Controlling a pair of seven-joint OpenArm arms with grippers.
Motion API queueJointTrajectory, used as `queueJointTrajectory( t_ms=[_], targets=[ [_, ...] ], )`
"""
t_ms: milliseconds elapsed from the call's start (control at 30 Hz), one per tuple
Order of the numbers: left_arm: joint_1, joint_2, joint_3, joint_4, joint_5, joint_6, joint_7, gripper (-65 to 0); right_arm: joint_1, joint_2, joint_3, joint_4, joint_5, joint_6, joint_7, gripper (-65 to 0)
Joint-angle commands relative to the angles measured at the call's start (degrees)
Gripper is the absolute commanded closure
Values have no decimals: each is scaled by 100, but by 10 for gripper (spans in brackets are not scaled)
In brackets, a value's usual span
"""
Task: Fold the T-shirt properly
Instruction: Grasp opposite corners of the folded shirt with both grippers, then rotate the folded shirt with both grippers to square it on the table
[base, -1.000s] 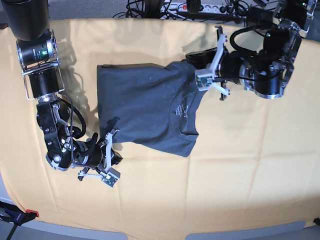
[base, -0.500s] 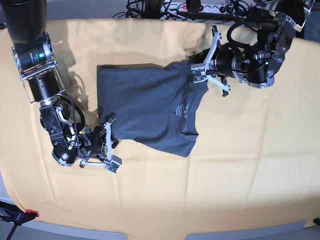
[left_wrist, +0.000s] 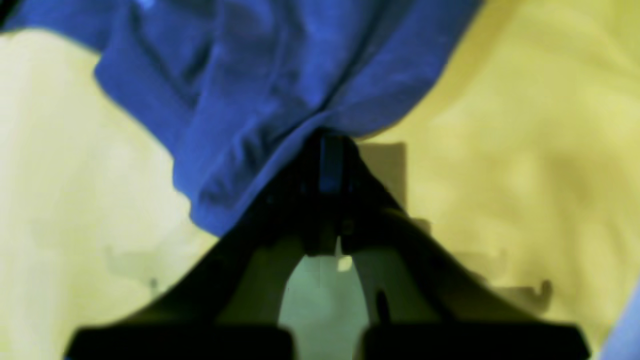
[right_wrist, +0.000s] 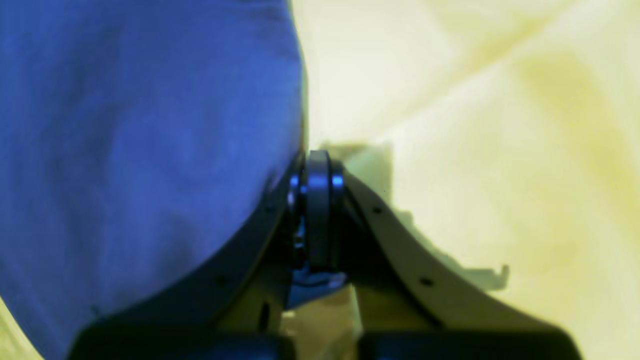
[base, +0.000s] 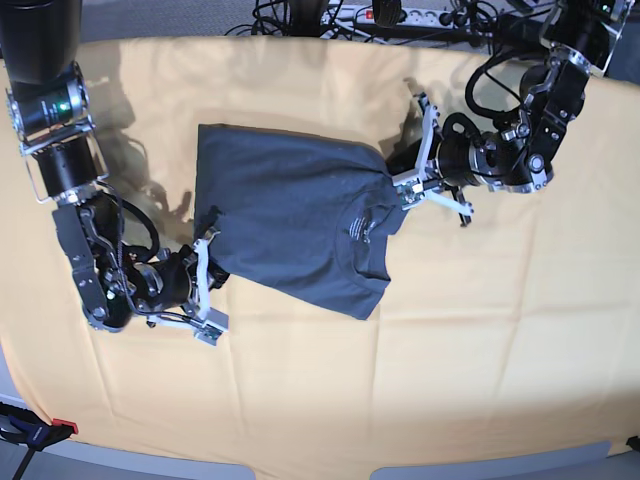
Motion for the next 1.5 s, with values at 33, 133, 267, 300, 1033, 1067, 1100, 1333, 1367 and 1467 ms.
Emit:
queueJointTrajectory(
  t_ms=[33, 133, 267, 300, 1033, 1067, 1100, 1333, 1367, 1467],
  targets=[
    [-184, -74, -37, -118, 63, 90, -321, 0, -107, 225, 46, 407, 184, 10, 26, 0],
    [-376, 13, -37, -522, 127, 81, -918, 0, -551, 446, 46, 887, 197, 10, 28, 0],
    [-815, 328, -37, -1257, 645, -7, -1493, 0, -1172, 702, 52, 1375, 153, -105, 26, 0],
    [-942, 393, -37, -1464, 761, -9, -1672, 0, -1320, 756, 55, 1504, 125, -201, 22, 0],
    [-2686, 1633, -138, -2857, 986, 66, -1517, 0, -4299, 605, 2920, 3654, -1663, -2035, 581, 0],
    [-2752, 1587, -214, -2750, 857, 293, -1220, 0, -4297, 605, 3051, 3654, -1578, -1910, 763, 0],
    [-2789, 1521, -330, -2623, 688, 535, -933, 0, -4280, 597, 3117, 3648, -1473, -1740, 863, 0],
    [-2898, 1207, -2116, -1996, -1078, 927, 251, 0, -4260, 140, 3106, 3637, -1025, -767, 898, 0],
    [-2914, 1207, -2332, -2002, -1235, 876, 365, 0, -4269, 114, 3106, 3637, -1082, -767, 813, 0],
    [-2798, 1123, -2726, -2024, -1526, 734, 435, 0, -4310, 81, 3095, 3637, -1045, -575, 632, 0]
  ],
)
